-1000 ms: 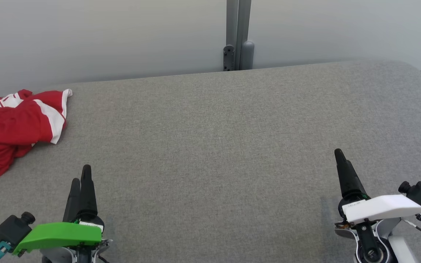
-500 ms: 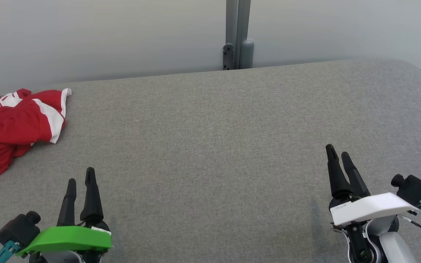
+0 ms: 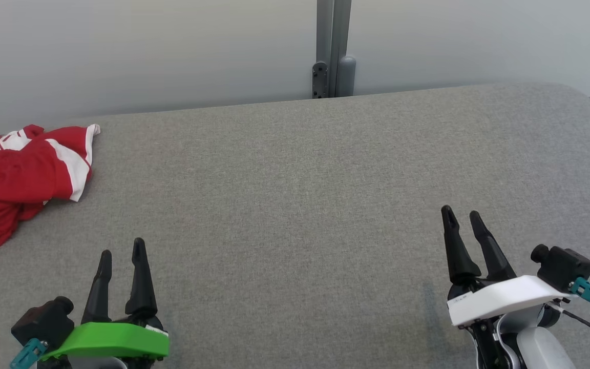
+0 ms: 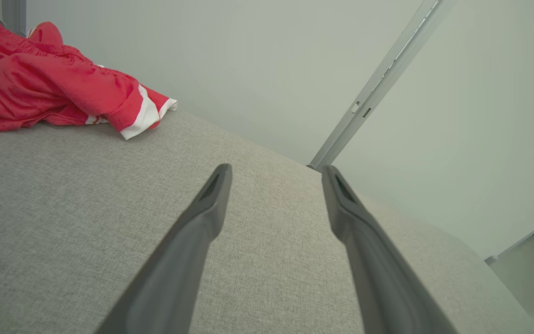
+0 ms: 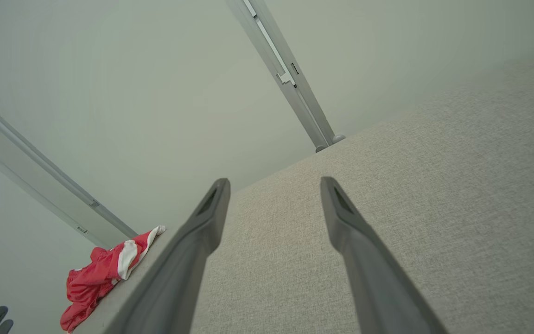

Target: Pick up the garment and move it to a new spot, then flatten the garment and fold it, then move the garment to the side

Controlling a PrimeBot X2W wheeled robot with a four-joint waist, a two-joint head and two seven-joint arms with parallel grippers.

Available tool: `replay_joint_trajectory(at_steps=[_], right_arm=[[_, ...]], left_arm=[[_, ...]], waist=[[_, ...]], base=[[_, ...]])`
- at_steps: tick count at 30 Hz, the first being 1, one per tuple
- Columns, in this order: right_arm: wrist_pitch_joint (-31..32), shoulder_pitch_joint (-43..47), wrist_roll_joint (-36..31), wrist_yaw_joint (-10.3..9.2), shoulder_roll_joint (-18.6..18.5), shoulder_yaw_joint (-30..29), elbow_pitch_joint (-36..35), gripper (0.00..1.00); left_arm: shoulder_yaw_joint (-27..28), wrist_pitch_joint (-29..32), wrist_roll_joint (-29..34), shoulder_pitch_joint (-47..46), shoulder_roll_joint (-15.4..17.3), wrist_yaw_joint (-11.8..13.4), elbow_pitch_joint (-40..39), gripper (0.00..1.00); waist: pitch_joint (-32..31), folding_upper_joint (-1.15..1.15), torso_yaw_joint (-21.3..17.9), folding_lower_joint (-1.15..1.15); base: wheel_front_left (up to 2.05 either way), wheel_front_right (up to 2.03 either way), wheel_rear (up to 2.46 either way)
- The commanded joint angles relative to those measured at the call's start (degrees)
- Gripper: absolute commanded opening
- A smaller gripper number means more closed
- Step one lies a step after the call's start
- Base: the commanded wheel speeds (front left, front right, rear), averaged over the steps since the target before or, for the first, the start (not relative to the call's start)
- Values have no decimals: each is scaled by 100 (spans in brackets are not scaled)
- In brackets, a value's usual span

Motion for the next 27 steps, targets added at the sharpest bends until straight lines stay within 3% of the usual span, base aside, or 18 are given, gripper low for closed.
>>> replay_joint_trajectory(at_steps=[1,27], right_arm=[[-60,24,-164,3,-34,29,-45,100],[-401,149,-1571,3,-45,175,95,100]], left_arm=[[-9,-57,197,45,48,27,-53,100],[-140,-390,1369,278,57,69,137,100]], waist=[[0,0,-1,0],[-59,0,19,0]], base=[[0,0,0],[0,0,0]])
